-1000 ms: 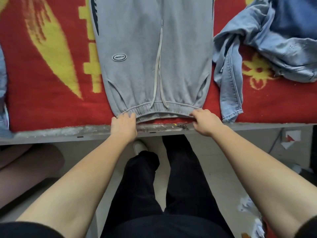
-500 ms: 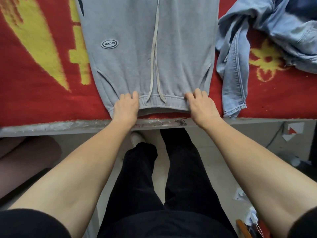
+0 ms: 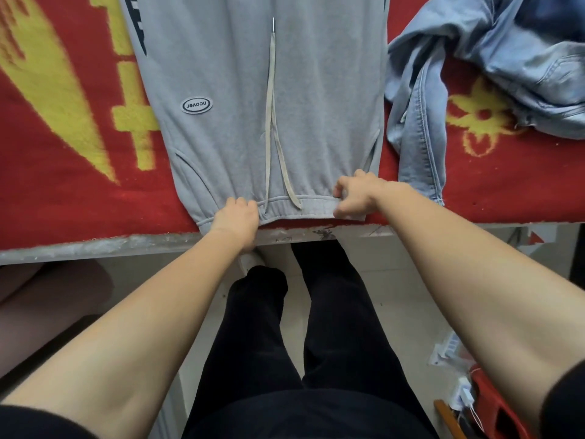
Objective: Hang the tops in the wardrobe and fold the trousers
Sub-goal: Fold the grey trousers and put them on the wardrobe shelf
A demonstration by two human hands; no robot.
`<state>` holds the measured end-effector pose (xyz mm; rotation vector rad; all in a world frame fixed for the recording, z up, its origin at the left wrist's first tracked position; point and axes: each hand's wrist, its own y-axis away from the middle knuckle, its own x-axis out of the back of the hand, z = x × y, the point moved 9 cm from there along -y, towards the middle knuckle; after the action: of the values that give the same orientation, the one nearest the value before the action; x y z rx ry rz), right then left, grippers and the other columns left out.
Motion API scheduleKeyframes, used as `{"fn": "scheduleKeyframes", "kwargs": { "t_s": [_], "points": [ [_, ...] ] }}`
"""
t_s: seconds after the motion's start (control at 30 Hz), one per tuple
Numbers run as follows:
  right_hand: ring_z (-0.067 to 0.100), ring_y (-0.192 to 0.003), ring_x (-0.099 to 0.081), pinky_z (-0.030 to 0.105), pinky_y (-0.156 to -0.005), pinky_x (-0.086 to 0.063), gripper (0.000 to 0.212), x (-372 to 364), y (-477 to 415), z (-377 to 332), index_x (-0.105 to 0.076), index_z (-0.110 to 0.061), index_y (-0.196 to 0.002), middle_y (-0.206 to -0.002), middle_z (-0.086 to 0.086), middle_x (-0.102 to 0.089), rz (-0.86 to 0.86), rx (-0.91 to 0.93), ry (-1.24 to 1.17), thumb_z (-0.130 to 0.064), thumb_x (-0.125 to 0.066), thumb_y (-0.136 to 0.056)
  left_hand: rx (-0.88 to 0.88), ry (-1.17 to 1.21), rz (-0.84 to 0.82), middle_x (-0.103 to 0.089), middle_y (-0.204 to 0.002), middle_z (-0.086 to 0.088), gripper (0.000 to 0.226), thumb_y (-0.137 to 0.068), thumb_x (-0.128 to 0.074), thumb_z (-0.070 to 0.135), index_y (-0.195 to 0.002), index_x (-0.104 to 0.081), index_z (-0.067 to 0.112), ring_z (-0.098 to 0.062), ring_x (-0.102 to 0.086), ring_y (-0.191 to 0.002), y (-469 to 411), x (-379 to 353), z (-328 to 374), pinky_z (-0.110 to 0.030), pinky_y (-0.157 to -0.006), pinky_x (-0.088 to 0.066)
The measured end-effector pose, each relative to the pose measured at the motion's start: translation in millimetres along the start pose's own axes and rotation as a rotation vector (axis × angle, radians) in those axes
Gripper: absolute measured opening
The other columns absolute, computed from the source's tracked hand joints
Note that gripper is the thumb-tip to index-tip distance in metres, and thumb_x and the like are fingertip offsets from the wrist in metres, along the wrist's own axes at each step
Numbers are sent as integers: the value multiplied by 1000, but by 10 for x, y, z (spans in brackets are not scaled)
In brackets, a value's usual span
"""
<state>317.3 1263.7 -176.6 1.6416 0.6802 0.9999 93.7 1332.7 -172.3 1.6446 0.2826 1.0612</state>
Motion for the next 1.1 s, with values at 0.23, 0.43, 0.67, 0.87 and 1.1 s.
{"fn": "scheduleKeyframes", "kwargs": {
  "t_s": [0.23, 0.43, 0.67, 0.87, 1.1],
  "points": [
    [33, -120, -55, 36, -99, -41, 33, 1048, -59, 698, -56, -14, -122, -127, 15, -60, 677, -166, -652, -23, -48, -91, -51, 490, 455, -59, -98, -11, 12, -84, -51, 18, -92, -55, 10, -32, -54, -94, -92, 765, 354, -41, -77, -41],
    [6, -110, -58, 17, -96, -41, 35, 1435, -219, 879, -62, -15, -126, -116, -6, -64, 751, -83, -1047, -31, -59, -96, -129, 714, 338, -59, -107, -7, 21, -92, -48, 24, -107, -60, 17, -28, -54, -105, -425, 1076, 1262, -34, -77, -39],
    [2, -85, -64, 22, -83, -52, 23, 1624, -463, 1009, -76, -26, -104, -91, -13, -69, 669, -96, -1089, -42, -65, -92, 31, 462, 226, -56, -118, -6, 67, -79, -56, 72, -117, -57, 17, -29, -49, -115, -818, 1075, 1641, -43, -87, -47],
    [7, -75, -60, 23, -70, -52, 14, 1621, -482, 1298, -69, -26, -89, -88, -7, -67, 693, -169, -1129, -39, -69, -91, 26, 495, 216, -66, -102, -8, 19, -83, -63, 24, -99, -66, 15, -30, -61, -100, -859, 1161, 1734, -33, -68, -42],
    [5, -70, -63, 19, -56, -43, 9, 1668, -379, 691, -64, -19, -96, -92, -2, -72, 440, 10, -1576, -16, -69, -90, -37, 1207, -107, -65, -81, -7, 12, -77, -68, 6, -88, -63, 3, -20, -66, -76, -538, 1023, 1389, -36, -65, -60]
  ]
}}
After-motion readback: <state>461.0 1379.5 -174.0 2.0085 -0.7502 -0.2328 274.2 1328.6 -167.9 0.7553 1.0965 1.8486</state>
